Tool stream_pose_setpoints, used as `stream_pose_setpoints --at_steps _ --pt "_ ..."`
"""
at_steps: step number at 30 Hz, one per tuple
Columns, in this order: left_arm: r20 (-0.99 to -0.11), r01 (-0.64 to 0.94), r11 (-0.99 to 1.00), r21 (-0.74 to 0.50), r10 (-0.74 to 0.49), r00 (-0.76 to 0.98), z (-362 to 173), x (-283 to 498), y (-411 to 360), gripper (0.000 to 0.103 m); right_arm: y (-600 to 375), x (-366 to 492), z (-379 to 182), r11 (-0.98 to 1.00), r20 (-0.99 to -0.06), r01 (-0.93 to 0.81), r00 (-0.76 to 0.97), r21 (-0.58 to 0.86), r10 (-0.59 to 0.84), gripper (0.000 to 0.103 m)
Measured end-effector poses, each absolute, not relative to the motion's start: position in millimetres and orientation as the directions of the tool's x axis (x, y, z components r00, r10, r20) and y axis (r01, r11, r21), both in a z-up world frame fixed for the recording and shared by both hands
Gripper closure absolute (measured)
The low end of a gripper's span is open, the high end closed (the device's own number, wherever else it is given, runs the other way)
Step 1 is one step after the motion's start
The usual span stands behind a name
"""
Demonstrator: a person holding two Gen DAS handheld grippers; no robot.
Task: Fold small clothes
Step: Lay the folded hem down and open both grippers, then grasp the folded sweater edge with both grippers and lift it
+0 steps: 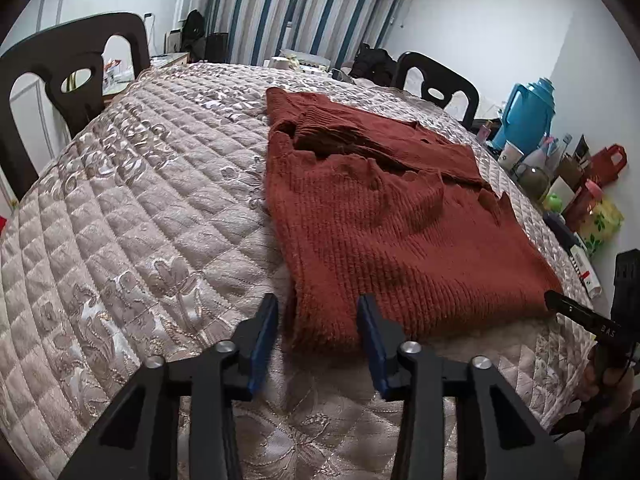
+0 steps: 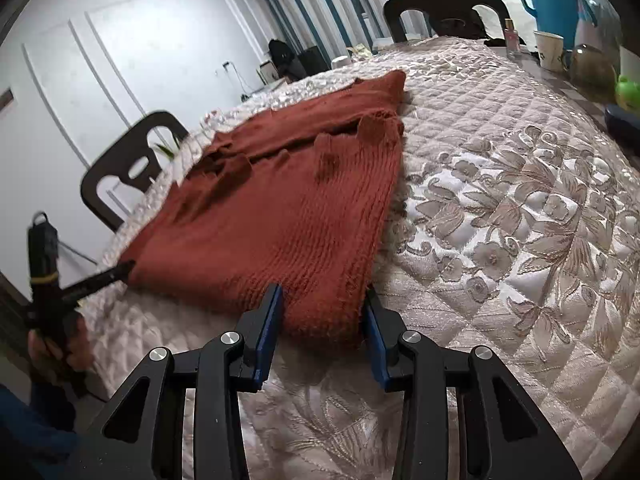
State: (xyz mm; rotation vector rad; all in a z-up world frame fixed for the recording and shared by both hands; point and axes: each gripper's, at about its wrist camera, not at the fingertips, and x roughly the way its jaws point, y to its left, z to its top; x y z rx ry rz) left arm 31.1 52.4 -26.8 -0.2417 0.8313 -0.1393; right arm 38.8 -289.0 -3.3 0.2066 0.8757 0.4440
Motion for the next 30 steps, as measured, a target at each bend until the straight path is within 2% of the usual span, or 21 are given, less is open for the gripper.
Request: stream_pose_setpoints --at_steps 2,3,7,13,30 --pt "-0.717 0.031 0.966 -0.256 -0.211 0.665 -27 32 50 0.068 -289 39 -3 0.89 -0.693 -0.293 0.558 0.35 0.456 0.063" --pt "-0.718 0.034 0.969 -0.243 -0.204 0.665 -28 33 48 0.072 -289 40 -4 0.889 -0.692 -0.292 0.557 0.354 0.459 0.064" --pt "-0.718 0.042 0.968 -0.248 -0.213 0.662 -28 33 46 0.079 -289 39 -4 0.904 -0.703 -0.281 0.568 0.324 0.428 0.08" --pt "-0.718 0.043 0.966 -0.254 -0.218 0.661 -26 28 46 0.082 -293 36 -3 0.896 -0.687 -0.272 0.575 0.351 0.444 0.091" --pt "-0.716 0.061 0.944 -0.325 -0.288 0.635 -17 -10 53 0.083 -298 3 15 0.87 -0.664 -0.34 0.562 0.358 0.493 0.095"
